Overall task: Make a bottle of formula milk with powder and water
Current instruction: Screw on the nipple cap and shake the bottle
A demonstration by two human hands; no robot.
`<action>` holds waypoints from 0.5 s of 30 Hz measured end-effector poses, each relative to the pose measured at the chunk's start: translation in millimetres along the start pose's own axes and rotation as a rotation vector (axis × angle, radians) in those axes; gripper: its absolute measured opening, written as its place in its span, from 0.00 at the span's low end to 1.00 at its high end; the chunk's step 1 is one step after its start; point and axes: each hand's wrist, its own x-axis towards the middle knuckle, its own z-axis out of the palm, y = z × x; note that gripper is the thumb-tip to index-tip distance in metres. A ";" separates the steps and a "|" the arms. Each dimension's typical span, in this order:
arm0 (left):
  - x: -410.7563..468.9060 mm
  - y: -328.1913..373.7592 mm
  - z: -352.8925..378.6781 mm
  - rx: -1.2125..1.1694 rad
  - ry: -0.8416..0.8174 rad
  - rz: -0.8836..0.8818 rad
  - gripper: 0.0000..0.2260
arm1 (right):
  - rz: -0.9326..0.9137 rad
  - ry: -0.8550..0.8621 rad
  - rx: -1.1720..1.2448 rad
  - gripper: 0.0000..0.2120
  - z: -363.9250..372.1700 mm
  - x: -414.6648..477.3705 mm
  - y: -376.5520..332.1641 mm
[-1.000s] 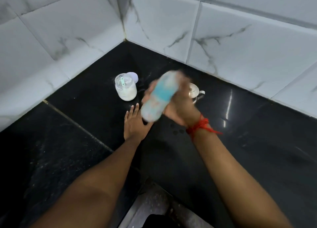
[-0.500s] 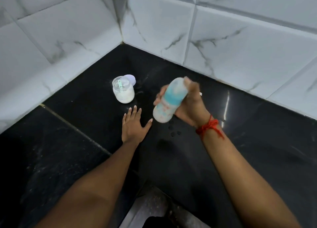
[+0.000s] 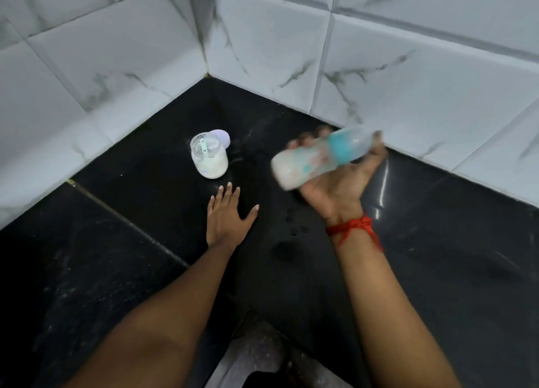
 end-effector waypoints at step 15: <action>-1.8 0.2 -2.0 -0.007 0.015 -0.004 0.35 | -0.113 0.087 0.211 0.29 1.3 -12.0 -15.1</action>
